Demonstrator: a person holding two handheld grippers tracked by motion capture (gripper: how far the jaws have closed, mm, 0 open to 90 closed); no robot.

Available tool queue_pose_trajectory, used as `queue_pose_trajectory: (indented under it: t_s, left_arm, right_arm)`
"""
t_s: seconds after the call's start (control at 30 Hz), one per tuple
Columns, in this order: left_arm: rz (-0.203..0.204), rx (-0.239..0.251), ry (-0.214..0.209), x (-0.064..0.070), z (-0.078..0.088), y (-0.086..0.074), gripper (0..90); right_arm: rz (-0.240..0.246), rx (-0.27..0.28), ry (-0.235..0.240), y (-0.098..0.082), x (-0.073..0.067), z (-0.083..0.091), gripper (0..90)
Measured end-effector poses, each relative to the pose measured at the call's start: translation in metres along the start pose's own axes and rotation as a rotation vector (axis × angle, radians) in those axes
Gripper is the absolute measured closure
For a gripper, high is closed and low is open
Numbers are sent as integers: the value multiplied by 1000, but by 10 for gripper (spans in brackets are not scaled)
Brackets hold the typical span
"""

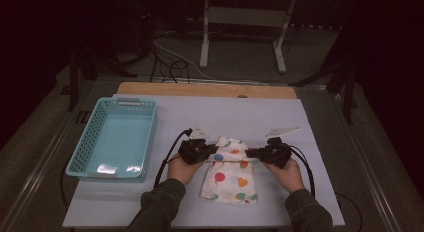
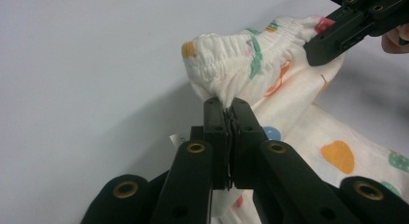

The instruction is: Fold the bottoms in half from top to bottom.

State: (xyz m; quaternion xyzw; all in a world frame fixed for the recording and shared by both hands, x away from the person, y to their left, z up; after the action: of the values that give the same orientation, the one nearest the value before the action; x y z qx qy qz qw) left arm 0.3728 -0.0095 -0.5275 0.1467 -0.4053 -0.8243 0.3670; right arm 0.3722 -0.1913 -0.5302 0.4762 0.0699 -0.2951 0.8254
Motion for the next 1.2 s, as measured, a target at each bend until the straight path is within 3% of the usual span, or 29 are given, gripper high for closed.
queue_pose_trajectory:
  t_s: [0.47,0.6,0.93,1.07,1.2]
  left_arm:
    - [-36,9,-28,16,10,-17,882]
    - [-56,2,-34,20,12,-23,882]
    - [-62,-14,-51,26,11,-37,879]
    - [-48,-30,-57,26,6,-43,875]
    - [-36,-40,-63,24,4,-44,840]
  right_arm:
    - [10,-10,15,-19,-17,0,883]
    - [9,-16,15,-25,-19,-1,882]
    - [-12,-35,19,-43,-21,-7,870]
    - [-27,-52,20,-49,-20,-11,803]
    - [-35,-47,13,-46,-14,-11,647]
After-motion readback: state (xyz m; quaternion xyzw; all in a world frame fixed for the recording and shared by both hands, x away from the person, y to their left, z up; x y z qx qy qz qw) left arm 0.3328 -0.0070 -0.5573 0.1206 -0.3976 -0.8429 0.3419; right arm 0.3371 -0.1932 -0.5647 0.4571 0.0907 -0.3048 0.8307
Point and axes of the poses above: each handheld gripper's, and its own axes: z roughly backward along the jaws, y roughly out of its top, x roughly to its right, the point moved 8 cm from there along -z, roughly forward along the jaws, and after that the axes turned 11 degrees about y, right-handed, at the moved point
